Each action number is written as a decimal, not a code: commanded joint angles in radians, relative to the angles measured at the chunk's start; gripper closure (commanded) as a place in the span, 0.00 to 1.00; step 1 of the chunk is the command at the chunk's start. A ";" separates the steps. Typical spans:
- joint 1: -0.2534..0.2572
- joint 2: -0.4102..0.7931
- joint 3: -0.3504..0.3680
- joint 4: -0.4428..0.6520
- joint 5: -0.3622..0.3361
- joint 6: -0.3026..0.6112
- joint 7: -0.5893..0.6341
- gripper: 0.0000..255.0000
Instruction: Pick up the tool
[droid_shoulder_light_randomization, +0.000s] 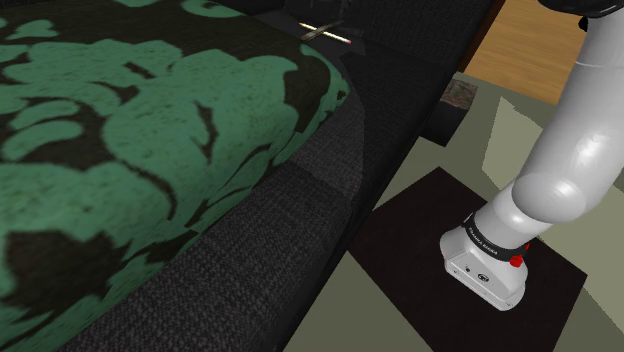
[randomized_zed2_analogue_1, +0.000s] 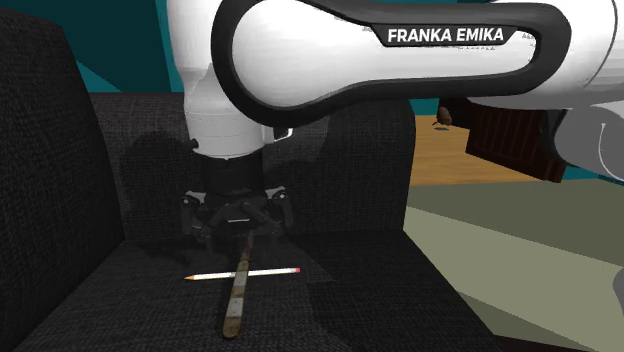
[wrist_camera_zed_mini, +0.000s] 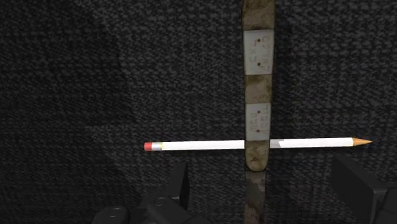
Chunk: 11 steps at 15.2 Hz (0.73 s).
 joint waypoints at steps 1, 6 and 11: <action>0.002 0.021 -0.003 0.003 -0.002 0.017 0.017 0.00; -0.005 0.004 -0.004 -0.097 0.000 0.100 0.023 0.00; -0.004 0.004 -0.003 -0.099 0.000 0.101 0.024 1.00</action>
